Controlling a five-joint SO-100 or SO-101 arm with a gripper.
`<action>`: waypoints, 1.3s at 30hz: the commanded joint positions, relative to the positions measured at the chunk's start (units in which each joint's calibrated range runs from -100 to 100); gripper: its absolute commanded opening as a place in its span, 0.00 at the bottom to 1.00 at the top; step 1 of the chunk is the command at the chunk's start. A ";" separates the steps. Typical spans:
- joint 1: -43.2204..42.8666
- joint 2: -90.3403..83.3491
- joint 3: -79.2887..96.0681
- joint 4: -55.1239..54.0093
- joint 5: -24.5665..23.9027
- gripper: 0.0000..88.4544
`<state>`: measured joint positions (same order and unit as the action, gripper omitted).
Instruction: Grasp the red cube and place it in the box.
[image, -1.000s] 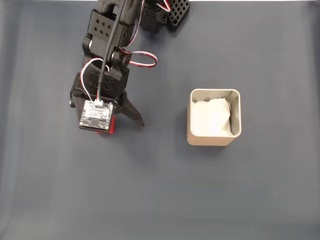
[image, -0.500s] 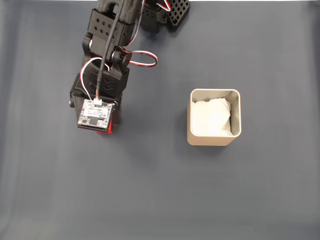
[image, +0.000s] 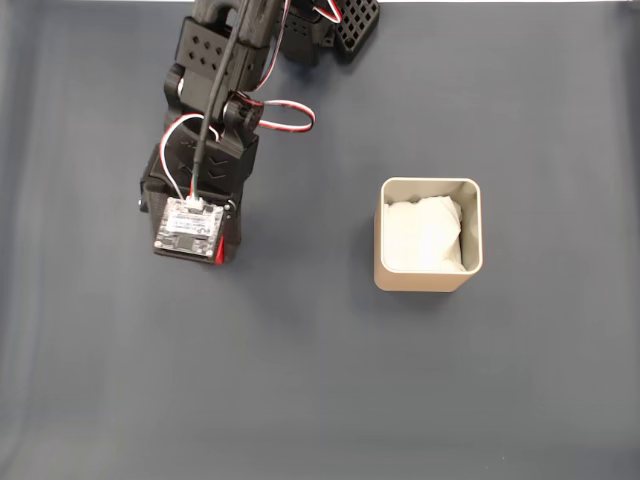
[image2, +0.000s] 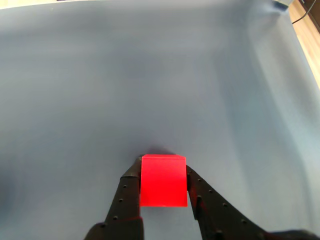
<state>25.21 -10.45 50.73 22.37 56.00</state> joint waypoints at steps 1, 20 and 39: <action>0.24 -5.60 -3.49 7.14 -0.44 0.00; -9.94 -26.83 -24.39 50.28 -3.22 0.00; -24.47 -30.40 -34.89 57.57 -5.08 0.00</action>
<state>2.64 -39.58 19.18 80.91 50.87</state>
